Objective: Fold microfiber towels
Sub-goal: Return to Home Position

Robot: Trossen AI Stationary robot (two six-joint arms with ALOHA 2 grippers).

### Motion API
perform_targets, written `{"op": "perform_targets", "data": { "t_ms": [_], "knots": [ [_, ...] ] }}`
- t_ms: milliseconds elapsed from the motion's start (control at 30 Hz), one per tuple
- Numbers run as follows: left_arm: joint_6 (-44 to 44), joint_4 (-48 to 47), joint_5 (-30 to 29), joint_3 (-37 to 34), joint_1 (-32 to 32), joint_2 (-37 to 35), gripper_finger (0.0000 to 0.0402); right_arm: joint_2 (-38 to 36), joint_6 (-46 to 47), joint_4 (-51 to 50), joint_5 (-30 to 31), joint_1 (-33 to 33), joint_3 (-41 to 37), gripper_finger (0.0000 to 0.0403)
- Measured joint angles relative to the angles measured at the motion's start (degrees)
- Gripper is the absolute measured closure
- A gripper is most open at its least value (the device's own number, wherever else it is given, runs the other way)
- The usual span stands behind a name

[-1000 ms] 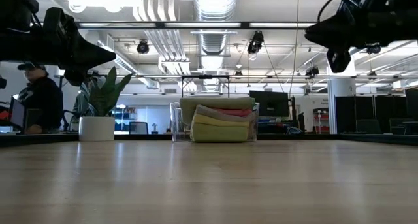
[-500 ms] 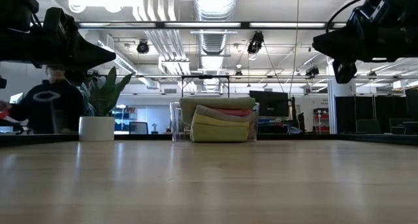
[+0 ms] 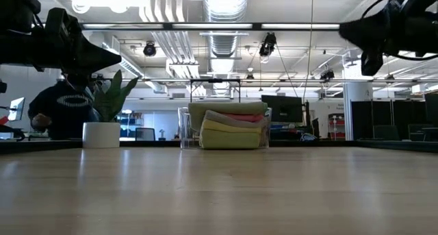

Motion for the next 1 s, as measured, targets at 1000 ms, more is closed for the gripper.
{"op": "perform_targets", "data": {
  "t_ms": [1000],
  "knots": [
    [0.0, 0.0, 0.0, 0.0, 0.0, 0.8, 0.0400, -3.9, -1.5, -16.5, 2.8, 0.0, 0.1, 0.0349]
  ]
}}
